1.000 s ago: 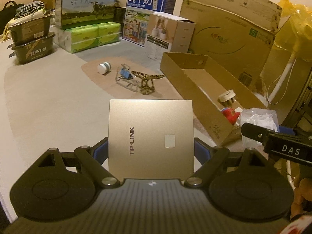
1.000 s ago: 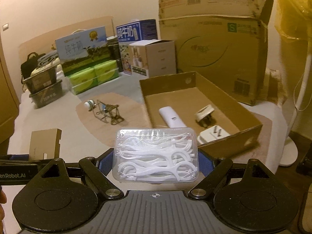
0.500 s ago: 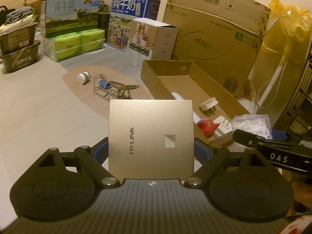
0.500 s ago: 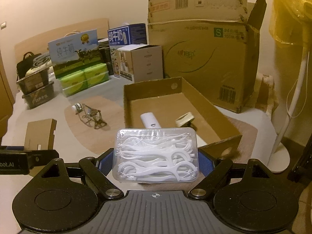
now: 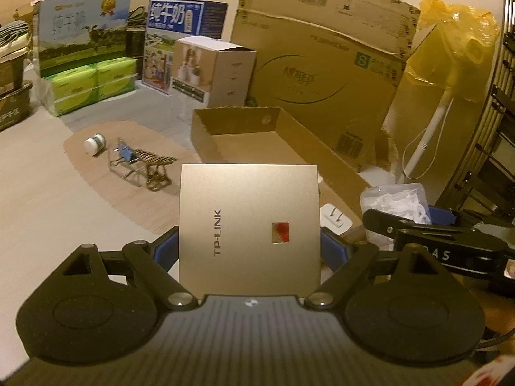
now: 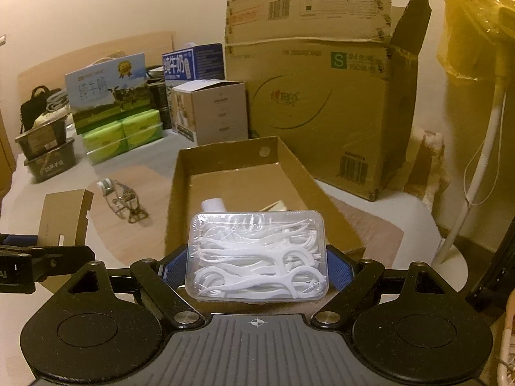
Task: Organize rigid objects
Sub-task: 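Carry the TP-LINK panel and floss box with both tools over the tray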
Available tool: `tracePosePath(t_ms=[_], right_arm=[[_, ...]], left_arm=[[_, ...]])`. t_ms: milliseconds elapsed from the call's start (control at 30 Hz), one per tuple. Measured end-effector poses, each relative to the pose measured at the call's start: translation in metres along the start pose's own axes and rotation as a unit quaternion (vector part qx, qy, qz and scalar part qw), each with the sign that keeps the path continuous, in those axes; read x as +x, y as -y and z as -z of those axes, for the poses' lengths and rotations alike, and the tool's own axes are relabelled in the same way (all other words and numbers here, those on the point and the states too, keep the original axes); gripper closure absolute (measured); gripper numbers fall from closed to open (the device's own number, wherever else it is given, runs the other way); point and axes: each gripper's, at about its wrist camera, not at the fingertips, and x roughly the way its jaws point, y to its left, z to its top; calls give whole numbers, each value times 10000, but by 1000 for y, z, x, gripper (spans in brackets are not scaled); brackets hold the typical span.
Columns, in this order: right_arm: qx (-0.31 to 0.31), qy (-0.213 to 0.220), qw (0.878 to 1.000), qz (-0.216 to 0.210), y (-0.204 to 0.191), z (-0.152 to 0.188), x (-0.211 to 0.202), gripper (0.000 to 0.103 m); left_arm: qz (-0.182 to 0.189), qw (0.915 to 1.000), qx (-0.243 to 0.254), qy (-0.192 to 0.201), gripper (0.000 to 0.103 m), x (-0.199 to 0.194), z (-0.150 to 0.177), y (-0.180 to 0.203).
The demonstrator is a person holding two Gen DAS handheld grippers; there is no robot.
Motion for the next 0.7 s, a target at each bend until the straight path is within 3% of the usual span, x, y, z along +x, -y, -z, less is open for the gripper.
tracePosePath(t_ms=[700], right_arm=[[-160, 15, 9999, -17, 44, -36, 36, 17]], left_arm=[[184, 9994, -291, -8, 17, 54, -39, 24]])
